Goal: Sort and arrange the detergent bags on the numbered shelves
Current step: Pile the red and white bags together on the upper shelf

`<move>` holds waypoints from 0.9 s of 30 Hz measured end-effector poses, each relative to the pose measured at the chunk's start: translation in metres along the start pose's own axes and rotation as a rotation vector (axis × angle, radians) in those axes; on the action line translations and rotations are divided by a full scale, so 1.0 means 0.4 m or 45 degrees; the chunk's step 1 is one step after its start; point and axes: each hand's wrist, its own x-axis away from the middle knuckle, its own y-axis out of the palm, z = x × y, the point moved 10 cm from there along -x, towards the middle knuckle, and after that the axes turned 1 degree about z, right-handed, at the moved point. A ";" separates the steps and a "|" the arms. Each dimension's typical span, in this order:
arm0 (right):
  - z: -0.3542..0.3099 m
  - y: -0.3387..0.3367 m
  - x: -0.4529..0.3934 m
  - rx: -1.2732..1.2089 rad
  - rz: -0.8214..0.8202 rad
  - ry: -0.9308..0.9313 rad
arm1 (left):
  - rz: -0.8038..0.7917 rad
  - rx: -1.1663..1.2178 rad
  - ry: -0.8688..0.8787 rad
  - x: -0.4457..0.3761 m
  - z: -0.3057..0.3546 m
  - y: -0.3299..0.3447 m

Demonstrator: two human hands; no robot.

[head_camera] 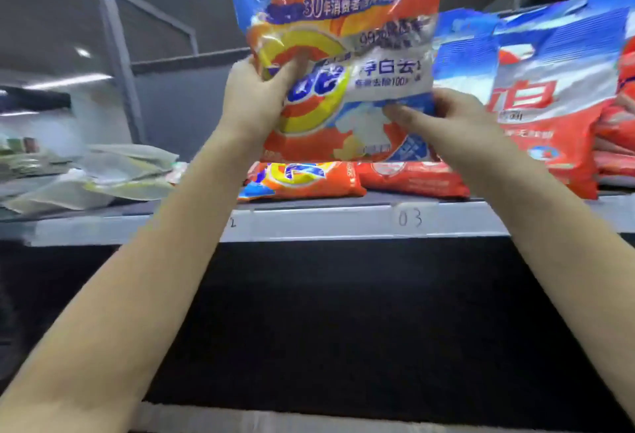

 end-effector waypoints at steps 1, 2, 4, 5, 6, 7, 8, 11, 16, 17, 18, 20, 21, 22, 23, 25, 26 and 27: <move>0.003 0.031 -0.060 0.047 -0.005 0.005 | -0.003 -0.022 -0.008 -0.059 -0.020 -0.013; 0.010 0.065 -0.122 0.080 -0.007 0.023 | -0.015 -0.032 -0.043 -0.120 -0.051 -0.025; 0.022 0.125 -0.242 0.173 0.004 0.058 | -0.003 -0.101 -0.157 -0.244 -0.131 -0.054; 0.029 0.142 -0.302 0.248 0.033 0.076 | 0.017 -0.122 -0.215 -0.299 -0.170 -0.063; 0.036 0.149 -0.357 0.324 0.077 0.102 | 0.043 -0.146 -0.288 -0.351 -0.213 -0.068; 0.046 0.150 -0.408 0.379 0.122 0.131 | 0.066 -0.178 -0.355 -0.396 -0.249 -0.066; 0.057 0.146 -0.458 0.441 0.169 0.149 | 0.088 -0.207 -0.421 -0.432 -0.282 -0.060; 0.096 0.124 -0.561 0.750 0.256 0.198 | 0.033 -0.238 -0.488 -0.514 -0.354 0.002; 0.149 0.134 -0.563 1.204 0.196 0.129 | -0.158 -0.847 -0.386 -0.500 -0.434 0.083; 0.152 0.138 -0.549 1.234 0.188 0.092 | -0.159 -0.961 -0.296 -0.489 -0.425 0.088; 0.153 0.139 -0.533 1.258 0.185 0.054 | -0.165 -1.042 -0.197 -0.470 -0.407 0.093; 0.144 0.136 -0.497 1.288 0.190 -0.023 | -0.162 -1.129 -0.001 -0.428 -0.364 0.097; 0.137 0.137 -0.474 1.299 0.182 -0.053 | -0.170 -1.151 0.089 -0.400 -0.337 0.100; 0.129 0.141 -0.450 1.309 0.157 -0.079 | -0.186 -1.159 0.167 -0.368 -0.311 0.104; 0.119 0.147 -0.424 1.328 0.123 -0.104 | -0.205 -1.167 0.233 -0.332 -0.286 0.110; 0.091 0.164 -0.362 1.384 0.056 -0.178 | -0.251 -1.173 0.316 -0.254 -0.241 0.120; 0.075 0.169 -0.328 1.401 0.031 -0.218 | -0.270 -1.168 0.349 -0.211 -0.218 0.125; 0.057 0.170 -0.290 1.405 0.012 -0.251 | -0.287 -1.155 0.378 -0.166 -0.196 0.129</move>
